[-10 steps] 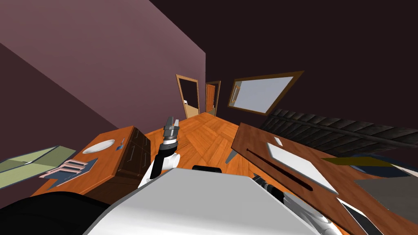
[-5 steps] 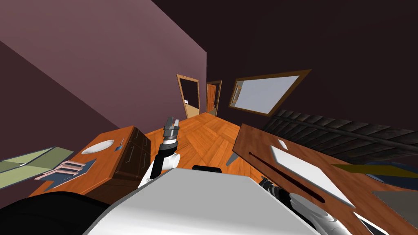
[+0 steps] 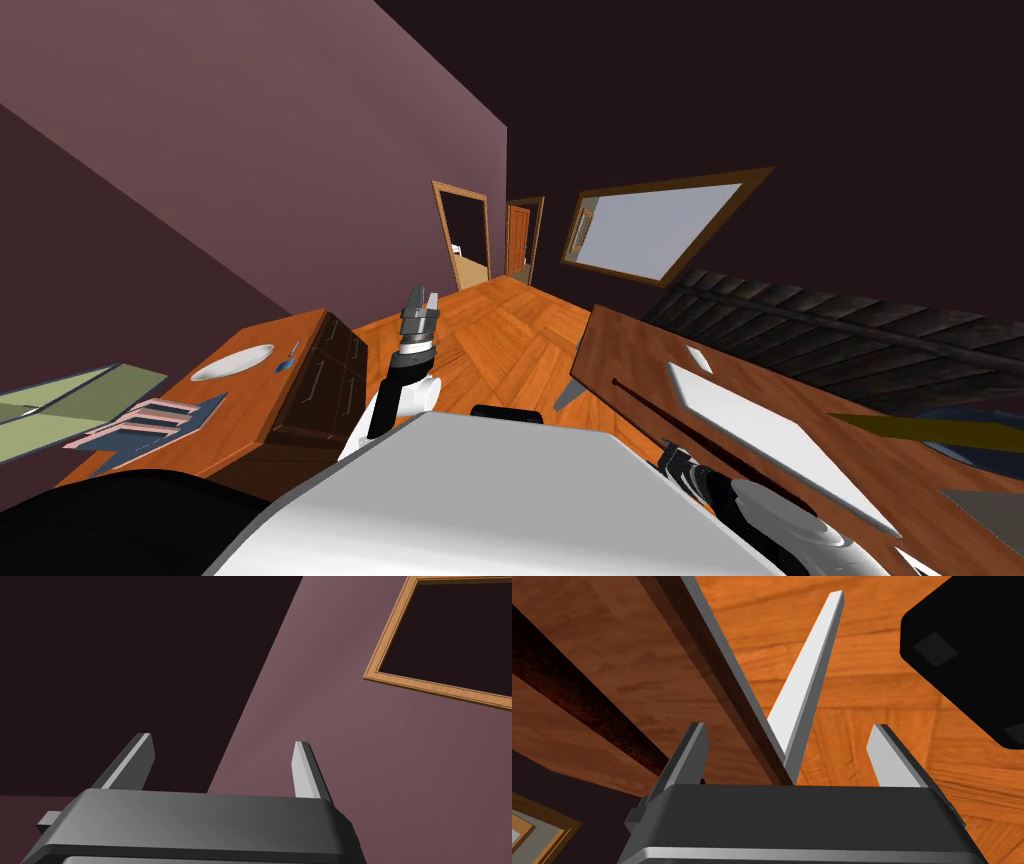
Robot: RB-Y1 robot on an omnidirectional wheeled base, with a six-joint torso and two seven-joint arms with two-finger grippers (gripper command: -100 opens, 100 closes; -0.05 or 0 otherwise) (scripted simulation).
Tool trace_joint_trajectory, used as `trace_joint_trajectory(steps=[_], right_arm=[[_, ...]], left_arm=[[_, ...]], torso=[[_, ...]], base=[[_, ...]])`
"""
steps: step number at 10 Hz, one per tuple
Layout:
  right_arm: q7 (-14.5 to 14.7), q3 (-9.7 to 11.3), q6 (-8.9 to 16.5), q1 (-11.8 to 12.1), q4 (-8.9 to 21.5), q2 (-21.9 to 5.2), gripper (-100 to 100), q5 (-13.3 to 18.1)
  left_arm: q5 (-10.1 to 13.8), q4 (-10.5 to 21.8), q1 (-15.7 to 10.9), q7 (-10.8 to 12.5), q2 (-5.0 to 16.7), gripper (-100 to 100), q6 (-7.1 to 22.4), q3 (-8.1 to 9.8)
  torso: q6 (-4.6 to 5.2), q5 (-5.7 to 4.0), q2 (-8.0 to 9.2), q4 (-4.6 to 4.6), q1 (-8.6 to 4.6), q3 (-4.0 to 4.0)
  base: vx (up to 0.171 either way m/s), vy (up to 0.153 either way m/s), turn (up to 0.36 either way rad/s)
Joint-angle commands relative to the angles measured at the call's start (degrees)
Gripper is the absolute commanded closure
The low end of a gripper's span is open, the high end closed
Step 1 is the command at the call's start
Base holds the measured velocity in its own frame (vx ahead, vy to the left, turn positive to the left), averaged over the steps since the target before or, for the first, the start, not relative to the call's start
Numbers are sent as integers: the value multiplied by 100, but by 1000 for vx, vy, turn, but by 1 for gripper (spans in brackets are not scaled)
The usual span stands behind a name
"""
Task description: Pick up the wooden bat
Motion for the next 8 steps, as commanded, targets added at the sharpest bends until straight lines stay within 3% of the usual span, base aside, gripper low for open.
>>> trace_joint_trajectory(steps=[1, 2, 4, 8], right_arm=[[143, 91, 40, -94, 259, -83, -100, 145], [143, 91, 40, -94, 259, -83, -100, 145], [324, 266, 138, -239, 587, -286, -100, 373], [528, 495, 220, -424, 905, -411, -100, 627]], left_arm=[[0, 0, 0, 0, 0, 0, 0, 0], [0, 0, 0, 0, 0, 0, 0, 0], [0, 0, 0, 0, 0, 0, 0, 0], [0, 0, 1, 0, 1, 0, 0, 1]], torso=[[0, 0, 0, 0, 0, 0], [-1, 2, -1, 1, 1, 0], [0, 1, -4, 0, -5, -1], [-1, -7, -24, -5, -25, -14]], base=[[40, -13, 8], [41, -21, 8], [75, -49, 11], [104, -89, 22]])
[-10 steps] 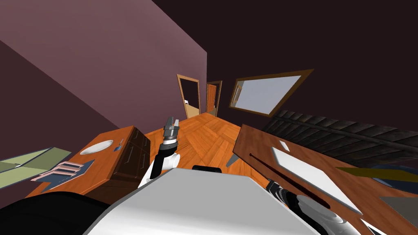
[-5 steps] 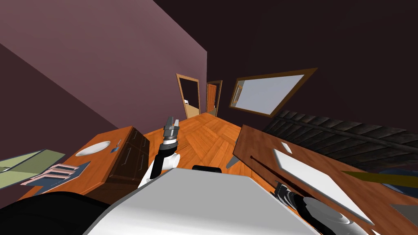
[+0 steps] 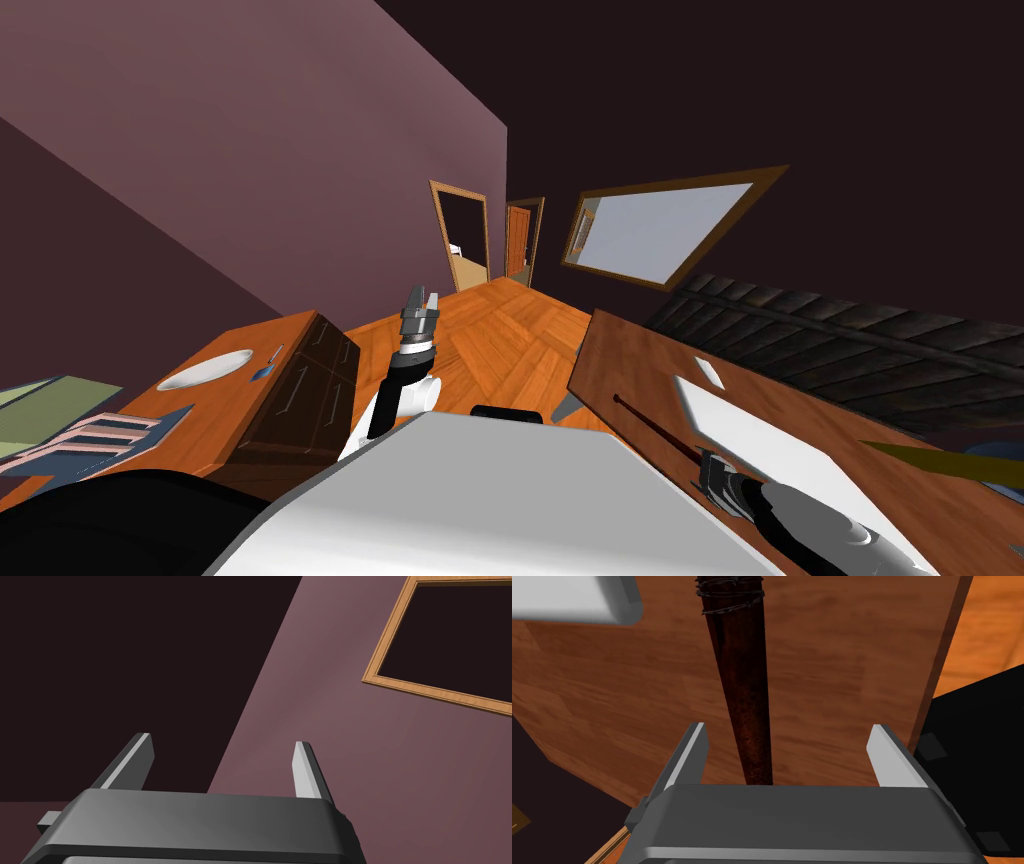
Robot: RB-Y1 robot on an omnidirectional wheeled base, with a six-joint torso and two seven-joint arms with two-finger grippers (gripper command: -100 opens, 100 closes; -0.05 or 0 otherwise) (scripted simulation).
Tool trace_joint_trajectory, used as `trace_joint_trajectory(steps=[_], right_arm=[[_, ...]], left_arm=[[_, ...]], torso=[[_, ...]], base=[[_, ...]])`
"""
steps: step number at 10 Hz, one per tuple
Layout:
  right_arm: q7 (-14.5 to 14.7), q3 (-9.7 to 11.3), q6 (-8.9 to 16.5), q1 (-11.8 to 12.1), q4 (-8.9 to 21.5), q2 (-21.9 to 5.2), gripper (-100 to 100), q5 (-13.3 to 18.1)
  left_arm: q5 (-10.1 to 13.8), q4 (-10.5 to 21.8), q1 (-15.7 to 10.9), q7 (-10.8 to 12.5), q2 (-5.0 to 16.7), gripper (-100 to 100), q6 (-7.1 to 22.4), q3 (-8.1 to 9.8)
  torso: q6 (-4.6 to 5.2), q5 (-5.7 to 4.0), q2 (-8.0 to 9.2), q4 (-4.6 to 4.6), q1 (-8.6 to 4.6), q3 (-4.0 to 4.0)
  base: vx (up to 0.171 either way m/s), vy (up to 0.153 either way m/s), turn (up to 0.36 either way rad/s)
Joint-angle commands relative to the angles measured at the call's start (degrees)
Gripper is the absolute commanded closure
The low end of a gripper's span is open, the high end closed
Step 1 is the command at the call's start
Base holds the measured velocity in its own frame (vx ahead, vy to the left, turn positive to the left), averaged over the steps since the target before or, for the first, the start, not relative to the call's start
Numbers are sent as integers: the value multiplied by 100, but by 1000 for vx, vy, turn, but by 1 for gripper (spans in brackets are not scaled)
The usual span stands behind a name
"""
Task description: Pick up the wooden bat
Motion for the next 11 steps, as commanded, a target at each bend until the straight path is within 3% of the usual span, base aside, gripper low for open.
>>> trace_joint_trajectory(steps=[1, 2, 3, 4, 5, 7, 8, 9, 11], right_arm=[[123, 64, -33, -89, 173, 39, -100, 98], [167, 160, -43, -112, 207, 118, -100, 154], [122, 109, -34, -78, 145, 48, -100, 110], [125, 122, -35, -84, 148, 49, 0, 117], [164, 132, 71, -90, 230, 222, -100, 133], [195, 141, 155, -93, 296, 361, -100, 147], [108, 225, 157, -111, 205, 255, -100, 138], [98, 236, 176, -114, 202, 259, 100, 139], [101, 238, 169, -111, 202, 261, 100, 140]], left_arm=[[0, 0, 0, 0, 0, 0, 0, 0], [0, 0, 0, 0, 0, 0, 0, 0], [0, 0, 0, 0, 0, 0, 0, 0], [0, 0, 0, 0, 0, 0, 0, 0], [0, 0, -1, 0, -1, 0, 0, -1], [0, 0, -1, 0, 0, 0, 0, 0], [0, 0, -1, 0, 0, 0, 0, 0], [0, 0, -1, 0, -1, 0, 0, -1], [0, 0, -1, 0, -1, 0, 0, -1]], torso=[[0, 0, 0, 0, 0, 0], [0, -2, -4, 0, -9, -2], [-1, -5, -12, -2, -19, -7], [1, -2, 6, 0, 2, 2], [2, 3, 24, 5, 21, 13], [1, 1, 29, 6, 10, 17], [1, 1, 28, 6, 9, 16], [2, 3, 31, 7, 19, 18], [1, 8, 35, 10, 30, 21]], base=[[104, -106, 26], [131, -133, 29], [60, -62, 17], [11, -11, 3], [17, -50, 39], [20, -59, 51], [10, -29, 12], [0, 0, 0], [0, 0, 0]])
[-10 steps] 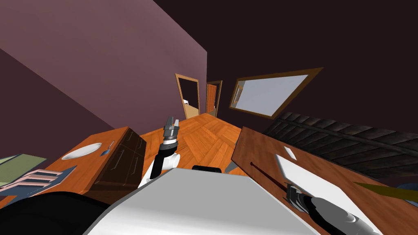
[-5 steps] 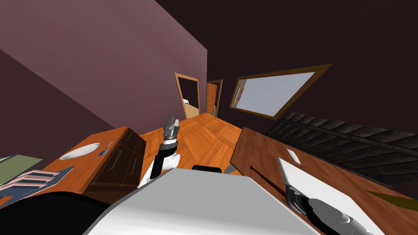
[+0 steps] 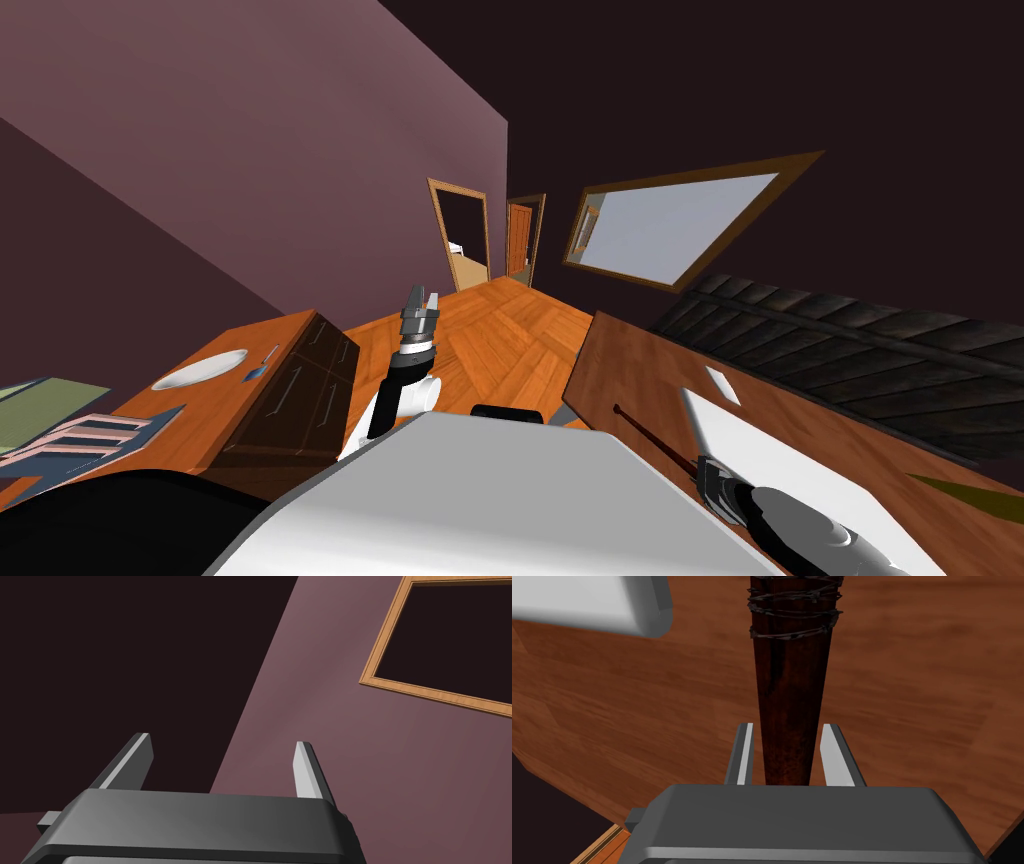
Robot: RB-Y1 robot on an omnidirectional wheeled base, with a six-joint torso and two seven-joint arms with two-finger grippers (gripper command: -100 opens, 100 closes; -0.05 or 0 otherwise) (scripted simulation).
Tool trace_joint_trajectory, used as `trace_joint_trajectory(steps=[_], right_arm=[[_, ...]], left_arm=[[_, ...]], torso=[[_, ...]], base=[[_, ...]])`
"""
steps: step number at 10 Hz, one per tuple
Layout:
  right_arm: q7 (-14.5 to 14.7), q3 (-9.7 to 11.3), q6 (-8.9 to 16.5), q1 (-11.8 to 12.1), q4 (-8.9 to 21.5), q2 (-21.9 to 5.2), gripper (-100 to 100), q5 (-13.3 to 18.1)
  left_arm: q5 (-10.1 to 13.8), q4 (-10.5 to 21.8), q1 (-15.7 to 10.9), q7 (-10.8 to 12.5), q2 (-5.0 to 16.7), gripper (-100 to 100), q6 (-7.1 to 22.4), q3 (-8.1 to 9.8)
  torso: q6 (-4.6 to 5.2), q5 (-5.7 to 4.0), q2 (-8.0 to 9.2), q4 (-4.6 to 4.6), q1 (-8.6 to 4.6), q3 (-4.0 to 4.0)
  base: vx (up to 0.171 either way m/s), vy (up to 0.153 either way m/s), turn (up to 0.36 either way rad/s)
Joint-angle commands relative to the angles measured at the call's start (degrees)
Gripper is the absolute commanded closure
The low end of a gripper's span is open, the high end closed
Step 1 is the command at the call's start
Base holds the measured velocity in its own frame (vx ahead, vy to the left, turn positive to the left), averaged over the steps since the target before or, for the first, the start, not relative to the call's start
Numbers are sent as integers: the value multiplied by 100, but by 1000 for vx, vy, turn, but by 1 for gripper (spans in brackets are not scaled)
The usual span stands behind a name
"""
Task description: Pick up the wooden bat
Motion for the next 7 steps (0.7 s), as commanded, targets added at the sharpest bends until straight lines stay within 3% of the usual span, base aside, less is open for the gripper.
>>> trace_joint_trajectory(steps=[1, 2, 3, 4, 6, 7], right_arm=[[0, 0, 0, 0, 0, 0, 100, 0], [-1, 0, 0, 0, 0, 1, 100, -1], [-1, 0, 1, 0, -1, 2, 0, -1], [39, -111, -165, 26, -21, -141, 100, -17], [46, -109, -186, -5, 9, -146, 100, -13], [37, -104, -196, 1, -2, -157, 0, -14]], left_arm=[[0, 0, 0, 0, 0, 0, 0, 0], [0, 0, 0, 0, 0, 0, 0, 0], [0, 0, 0, 0, 0, 0, 0, 0], [0, 0, 0, 0, 0, 0, 0, 0], [0, 0, 0, 0, -1, 0, 0, -1], [0, 0, 0, 0, 0, 0, 0, 0]], torso=[[0, 0, 0, 0, 0, 0], [0, 2, 1, 0, 2, 0], [0, 3, 1, 0, 4, 1], [0, 5, 1, 0, 5, 1], [6, 16, 15, 2, 41, 8], [3, 15, 11, 3, 31, 7]], base=[[0, 0, 0], [0, 0, 0], [0, 0, 0], [-20, 56, -66], [-22, 60, -52], [-3, 7, -1]])
